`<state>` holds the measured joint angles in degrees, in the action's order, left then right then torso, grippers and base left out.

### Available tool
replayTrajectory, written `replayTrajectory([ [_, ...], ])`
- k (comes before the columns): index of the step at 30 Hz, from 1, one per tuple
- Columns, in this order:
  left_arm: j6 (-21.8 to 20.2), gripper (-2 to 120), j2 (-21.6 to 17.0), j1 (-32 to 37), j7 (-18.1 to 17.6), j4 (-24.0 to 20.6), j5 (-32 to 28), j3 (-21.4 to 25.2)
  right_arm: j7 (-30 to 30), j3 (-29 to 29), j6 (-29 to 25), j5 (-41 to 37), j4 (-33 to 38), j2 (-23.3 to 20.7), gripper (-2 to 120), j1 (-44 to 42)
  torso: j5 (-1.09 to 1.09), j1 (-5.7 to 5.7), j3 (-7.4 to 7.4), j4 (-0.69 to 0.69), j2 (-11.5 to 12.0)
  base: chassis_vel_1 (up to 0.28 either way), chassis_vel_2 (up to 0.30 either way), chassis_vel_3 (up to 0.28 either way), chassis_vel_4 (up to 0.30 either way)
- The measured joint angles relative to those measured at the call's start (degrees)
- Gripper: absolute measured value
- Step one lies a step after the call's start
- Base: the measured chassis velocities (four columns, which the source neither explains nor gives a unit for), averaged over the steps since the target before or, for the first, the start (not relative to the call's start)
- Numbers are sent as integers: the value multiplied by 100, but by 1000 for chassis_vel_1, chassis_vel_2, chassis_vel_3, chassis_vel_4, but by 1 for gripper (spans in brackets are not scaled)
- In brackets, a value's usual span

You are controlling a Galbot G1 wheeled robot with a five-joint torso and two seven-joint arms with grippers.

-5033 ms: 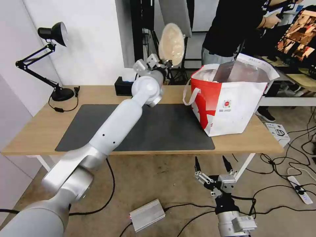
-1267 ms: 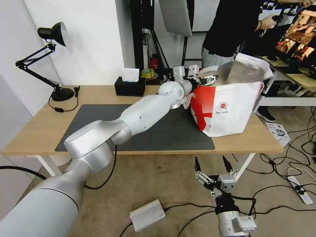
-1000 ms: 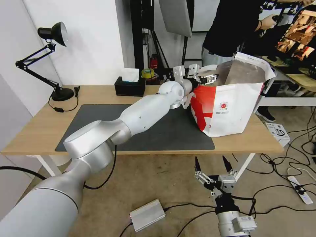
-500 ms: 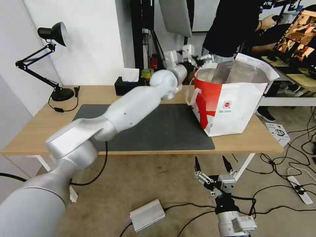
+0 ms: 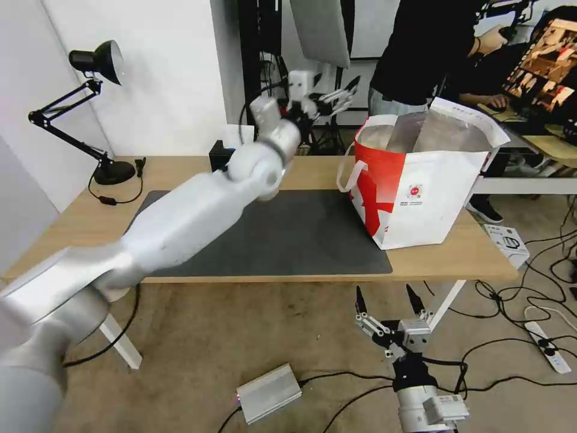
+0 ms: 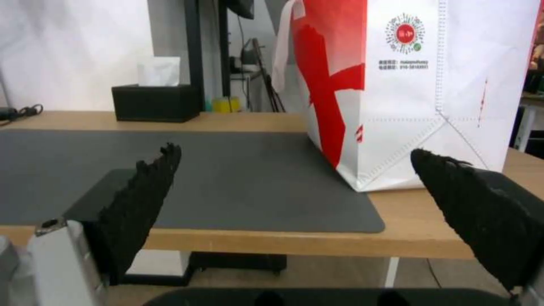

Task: Pick up the trash from the table and place it into the takeout bag.

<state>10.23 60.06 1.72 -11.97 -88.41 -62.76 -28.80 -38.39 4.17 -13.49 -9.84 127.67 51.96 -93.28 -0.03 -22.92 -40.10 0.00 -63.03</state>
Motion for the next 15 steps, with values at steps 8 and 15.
replayTrajectory([
  [8,74,100,-777,1165,-166,-886,798,869,0,0,0,0,0,0,100,0,1,0,0,0,0,0,0,0,0],
  [15,60,100,-1033,2263,-284,-1565,1393,1639,0,0,0,0,0,0,100,0,3,0,0,1,-1,0,0,0,0],
])
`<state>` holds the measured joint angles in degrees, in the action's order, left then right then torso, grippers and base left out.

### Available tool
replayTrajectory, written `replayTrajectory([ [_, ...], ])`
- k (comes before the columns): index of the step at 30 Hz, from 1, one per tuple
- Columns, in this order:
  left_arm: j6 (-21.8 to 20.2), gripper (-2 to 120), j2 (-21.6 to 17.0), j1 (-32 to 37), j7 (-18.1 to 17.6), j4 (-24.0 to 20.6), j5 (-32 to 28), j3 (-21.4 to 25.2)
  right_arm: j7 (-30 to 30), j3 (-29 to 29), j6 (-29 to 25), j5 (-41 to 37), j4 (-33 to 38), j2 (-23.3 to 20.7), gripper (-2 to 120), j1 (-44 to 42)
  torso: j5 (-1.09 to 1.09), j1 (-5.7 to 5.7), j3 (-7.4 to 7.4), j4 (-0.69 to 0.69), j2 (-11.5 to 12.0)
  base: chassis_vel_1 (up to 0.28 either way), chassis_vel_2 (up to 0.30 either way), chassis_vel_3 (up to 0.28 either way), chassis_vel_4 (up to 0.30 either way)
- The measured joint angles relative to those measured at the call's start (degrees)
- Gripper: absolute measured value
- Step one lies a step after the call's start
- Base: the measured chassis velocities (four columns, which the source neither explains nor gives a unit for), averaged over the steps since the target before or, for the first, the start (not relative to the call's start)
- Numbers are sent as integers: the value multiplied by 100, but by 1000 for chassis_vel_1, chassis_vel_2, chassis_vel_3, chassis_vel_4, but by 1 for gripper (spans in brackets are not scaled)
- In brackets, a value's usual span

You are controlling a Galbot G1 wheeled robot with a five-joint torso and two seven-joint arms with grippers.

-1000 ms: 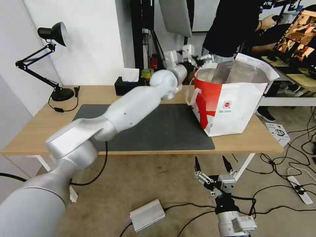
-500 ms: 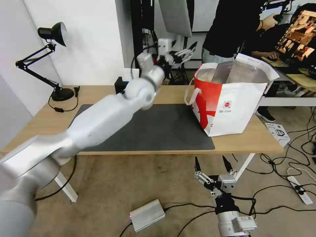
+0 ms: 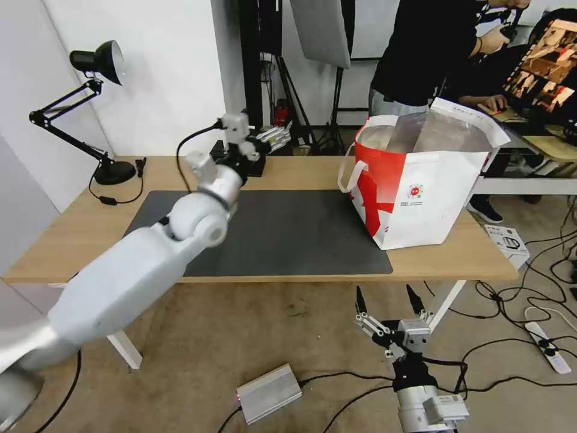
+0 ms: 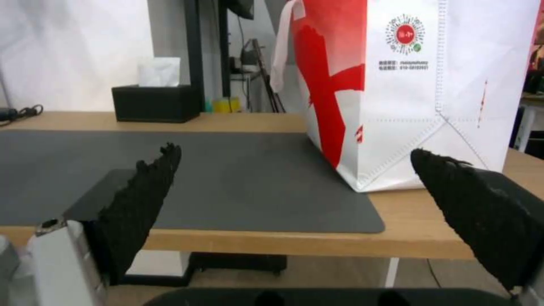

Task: Pick up the trash from the table and place it into the takeout bag.

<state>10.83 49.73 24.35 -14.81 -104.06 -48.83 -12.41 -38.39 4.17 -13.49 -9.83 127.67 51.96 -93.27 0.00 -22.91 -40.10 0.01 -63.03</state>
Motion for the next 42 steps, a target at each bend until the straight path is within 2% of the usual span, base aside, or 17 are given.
replayTrajectory([
  [2,-31,100,-74,635,-2,-292,268,435,1,-1,0,0,0,0,100,0,-2,0,0,-1,0,0,0,0,0],
  [4,-40,100,-89,795,-2,-357,327,548,0,0,0,0,0,0,100,0,-1,0,0,-1,0,0,0,0,0],
  [5,-74,100,-127,1345,7,-578,520,966,0,0,0,0,0,0,100,0,-2,0,0,-1,0,0,0,0,0],
  [7,-89,100,-152,1736,15,-739,647,1265,0,0,0,0,0,0,100,0,-1,0,0,-2,0,0,0,0,0],
  [8,-97,100,-179,2225,19,-935,793,1591,0,0,0,0,0,0,100,0,-1,0,0,-2,0,0,0,0,0],
  [9,-97,100,-179,2225,19,-935,793,1591,0,0,0,0,0,0,100,0,-1,0,0,-2,0,0,0,0,0],
  [12,-76,100,-146,3232,13,-1316,1133,2136,0,0,0,0,0,-1,100,0,0,1,0,-2,0,0,0,0,0],
  [13,-76,100,-146,3232,13,-1316,1133,2136,0,0,0,0,0,-1,100,0,0,1,0,-2,0,0,0,0,0],
  [15,-32,100,43,3866,20,-1535,1432,2491,0,0,0,0,0,0,100,0,-1,1,0,-2,0,0,0,0,0],
  [18,-7,100,258,4288,31,-1685,1687,2728,0,0,0,0,0,0,100,0,-1,0,0,-1,0,0,0,0,0],
  [21,50,100,730,5066,84,-1918,2190,3095,0,-1,0,0,0,0,100,0,0,0,0,-1,0,0,0,0,0],
  [22,50,100,730,5066,84,-1918,2190,3095,0,-1,0,0,0,0,100,0,0,0,0,-1,0,0,0,0,0],
  [25,146,100,1089,5626,147,-2066,2525,3357,0,0,0,0,0,0,100,0,0,0,0,0,0,0,0,0,0],
  [26,253,100,1316,5996,164,-2161,2796,3519,0,-1,0,0,0,0,100,0,0,0,0,-1,0,0,0,0,0],
  [28,266,100,1340,6034,165,-2171,2824,3534,0,0,0,0,0,0,100,0,0,0,0,-1,0,0,0,0,0],
  [31,502,100,1715,6529,183,-2292,3212,3727,0,0,0,0,0,0,100,0,0,0,0,-1,0,0,0,0,0],
  [42,923,100,2312,7111,182,-2336,3928,3689,0,0,0,0,0,0,100,0,0,0,0,-1,0,0,0,0,0],
])
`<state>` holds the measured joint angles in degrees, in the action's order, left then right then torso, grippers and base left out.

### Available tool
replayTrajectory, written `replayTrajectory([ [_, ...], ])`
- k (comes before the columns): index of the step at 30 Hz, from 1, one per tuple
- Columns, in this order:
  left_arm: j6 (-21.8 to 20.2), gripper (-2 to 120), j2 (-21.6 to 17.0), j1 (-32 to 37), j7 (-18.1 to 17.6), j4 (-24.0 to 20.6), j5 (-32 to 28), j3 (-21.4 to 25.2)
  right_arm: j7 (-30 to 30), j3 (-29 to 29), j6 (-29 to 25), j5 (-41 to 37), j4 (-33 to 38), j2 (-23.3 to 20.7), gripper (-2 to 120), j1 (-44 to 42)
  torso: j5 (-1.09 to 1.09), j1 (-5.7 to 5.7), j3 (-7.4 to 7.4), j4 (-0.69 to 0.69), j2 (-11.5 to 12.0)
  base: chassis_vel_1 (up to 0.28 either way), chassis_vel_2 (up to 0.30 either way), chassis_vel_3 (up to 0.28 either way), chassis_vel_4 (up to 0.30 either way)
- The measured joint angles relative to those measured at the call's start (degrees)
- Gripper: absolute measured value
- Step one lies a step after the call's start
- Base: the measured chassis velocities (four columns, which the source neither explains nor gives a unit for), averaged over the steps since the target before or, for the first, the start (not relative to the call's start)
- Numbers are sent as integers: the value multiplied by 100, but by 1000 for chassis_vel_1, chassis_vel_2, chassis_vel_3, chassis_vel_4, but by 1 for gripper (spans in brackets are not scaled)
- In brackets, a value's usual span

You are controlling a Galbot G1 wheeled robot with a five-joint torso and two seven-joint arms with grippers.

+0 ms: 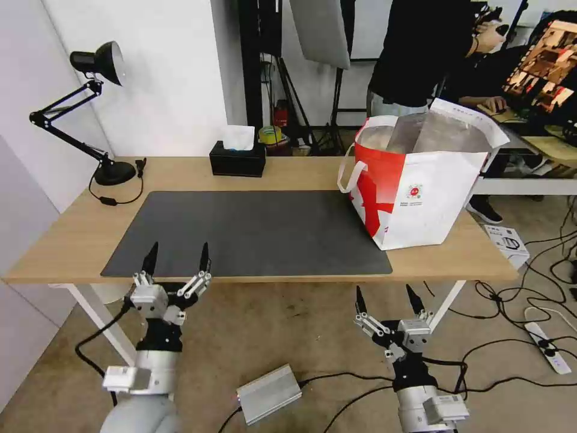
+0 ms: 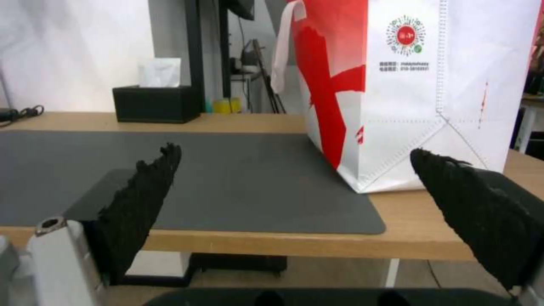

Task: Pick up the trash from the table and place it into the takeout bag.

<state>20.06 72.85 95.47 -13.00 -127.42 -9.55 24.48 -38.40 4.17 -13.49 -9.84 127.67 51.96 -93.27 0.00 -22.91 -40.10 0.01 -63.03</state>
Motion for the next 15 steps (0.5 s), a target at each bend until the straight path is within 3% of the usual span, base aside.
replayTrajectory([
  [15,593,100,617,543,-91,348,793,-98,0,0,0,0,0,0,100,0,0,-1,0,0,0,0,0,0,0],
])
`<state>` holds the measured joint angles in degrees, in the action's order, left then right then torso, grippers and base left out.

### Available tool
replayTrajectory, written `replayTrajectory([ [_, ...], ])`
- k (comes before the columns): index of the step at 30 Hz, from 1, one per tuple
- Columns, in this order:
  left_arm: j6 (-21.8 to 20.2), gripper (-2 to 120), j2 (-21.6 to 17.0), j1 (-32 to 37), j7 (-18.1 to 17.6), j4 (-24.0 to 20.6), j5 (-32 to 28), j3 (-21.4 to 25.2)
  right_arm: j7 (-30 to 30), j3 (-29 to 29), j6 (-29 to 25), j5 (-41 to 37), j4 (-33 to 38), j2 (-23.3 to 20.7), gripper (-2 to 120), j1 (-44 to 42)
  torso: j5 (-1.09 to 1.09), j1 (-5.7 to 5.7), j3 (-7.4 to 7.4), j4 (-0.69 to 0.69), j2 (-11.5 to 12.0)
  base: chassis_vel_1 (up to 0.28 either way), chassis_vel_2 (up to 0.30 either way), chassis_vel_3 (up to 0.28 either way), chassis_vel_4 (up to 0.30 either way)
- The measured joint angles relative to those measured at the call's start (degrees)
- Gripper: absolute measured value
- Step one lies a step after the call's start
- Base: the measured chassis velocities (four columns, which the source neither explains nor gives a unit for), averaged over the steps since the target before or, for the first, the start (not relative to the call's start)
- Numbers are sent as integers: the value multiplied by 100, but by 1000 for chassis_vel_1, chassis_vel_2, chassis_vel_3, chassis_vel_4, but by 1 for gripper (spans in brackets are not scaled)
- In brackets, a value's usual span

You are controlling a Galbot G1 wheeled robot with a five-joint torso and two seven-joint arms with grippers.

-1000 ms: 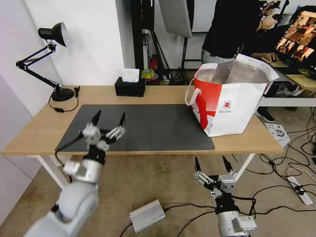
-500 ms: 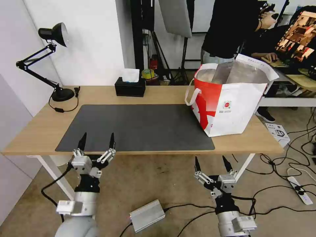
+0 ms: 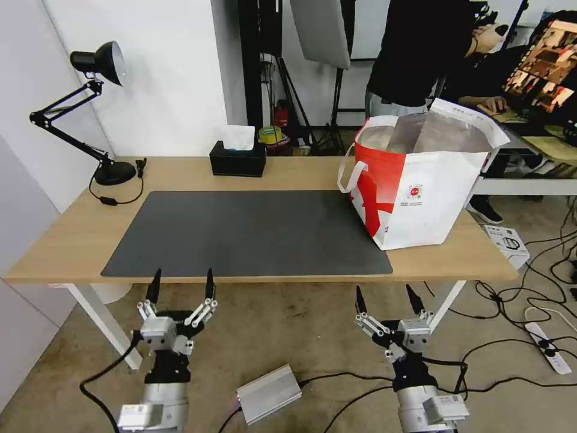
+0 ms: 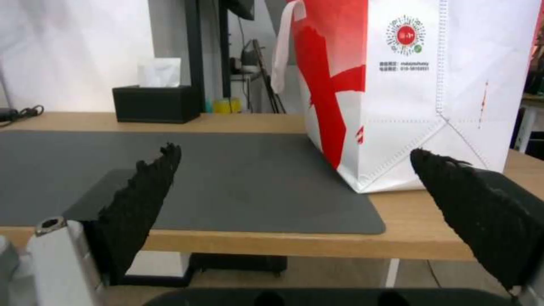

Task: Pick up the trash from the table and place it into the takeout bag.

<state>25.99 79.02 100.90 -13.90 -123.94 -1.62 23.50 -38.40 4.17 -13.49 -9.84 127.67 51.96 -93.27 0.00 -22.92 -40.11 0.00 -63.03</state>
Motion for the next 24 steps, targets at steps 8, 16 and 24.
replayTrajectory([
  [8,242,100,414,148,-72,364,378,-216,0,0,0,0,0,0,100,0,0,0,0,0,0,0,0,0,0],
  [16,289,100,474,132,-77,446,392,-234,0,0,0,0,0,0,100,0,0,0,0,0,0,0,0,0,0],
  [24,289,100,472,135,-76,439,339,-222,0,0,0,0,0,0,100,0,0,0,0,0,0,0,0,0,0],
])
